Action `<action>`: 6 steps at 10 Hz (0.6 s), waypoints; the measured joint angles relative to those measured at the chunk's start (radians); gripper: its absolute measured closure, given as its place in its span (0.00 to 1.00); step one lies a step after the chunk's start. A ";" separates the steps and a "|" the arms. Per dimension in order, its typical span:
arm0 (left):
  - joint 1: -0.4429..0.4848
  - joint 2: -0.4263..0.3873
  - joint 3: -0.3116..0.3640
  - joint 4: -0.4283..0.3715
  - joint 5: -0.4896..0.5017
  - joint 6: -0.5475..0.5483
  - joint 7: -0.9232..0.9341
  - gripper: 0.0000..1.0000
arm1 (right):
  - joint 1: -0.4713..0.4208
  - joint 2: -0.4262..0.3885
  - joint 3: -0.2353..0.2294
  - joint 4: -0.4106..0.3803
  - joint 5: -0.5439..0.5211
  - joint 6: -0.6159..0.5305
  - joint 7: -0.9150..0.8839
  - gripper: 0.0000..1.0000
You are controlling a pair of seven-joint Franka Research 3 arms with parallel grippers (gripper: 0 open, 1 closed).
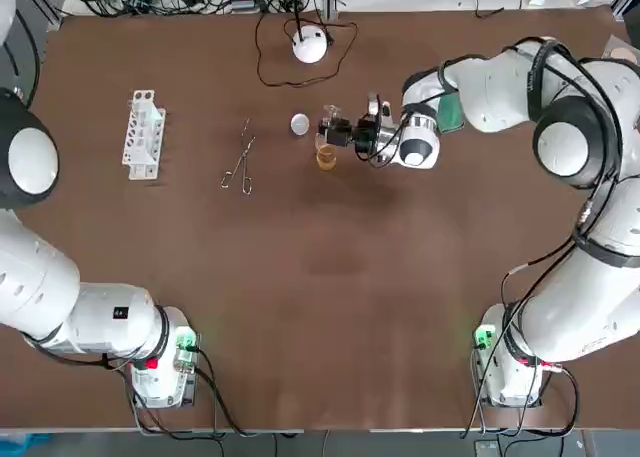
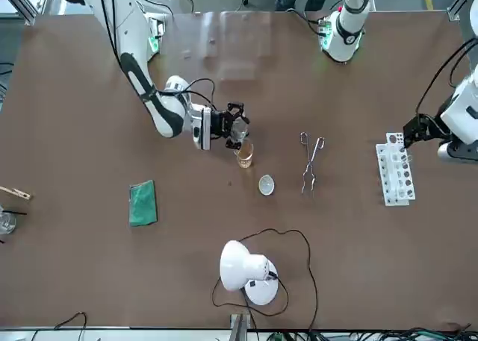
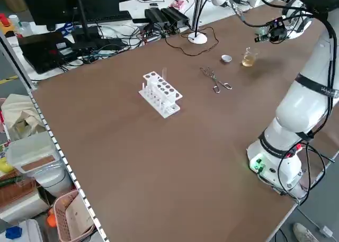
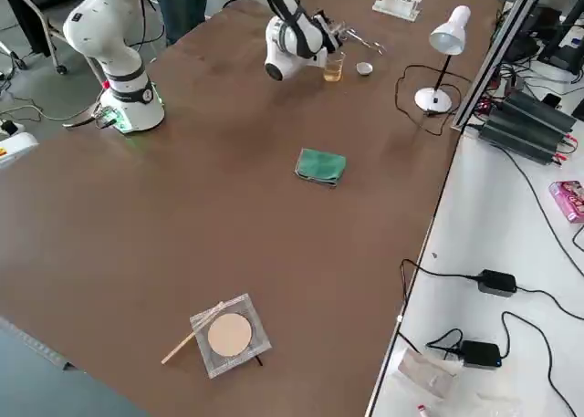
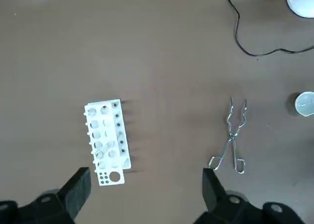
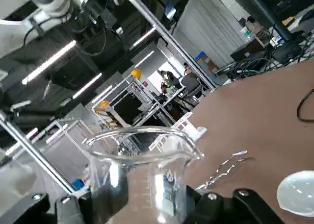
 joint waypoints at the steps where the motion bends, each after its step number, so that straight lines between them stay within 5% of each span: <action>1: 0.000 0.001 0.000 0.000 -0.001 0.000 0.000 0.00 | -0.018 -0.010 -0.001 -0.015 -0.031 0.002 -0.061 0.61; 6: 0.000 0.001 0.000 0.002 -0.003 0.000 0.000 0.00 | -0.226 -0.036 -0.006 -0.115 -0.337 -0.040 -0.186 0.61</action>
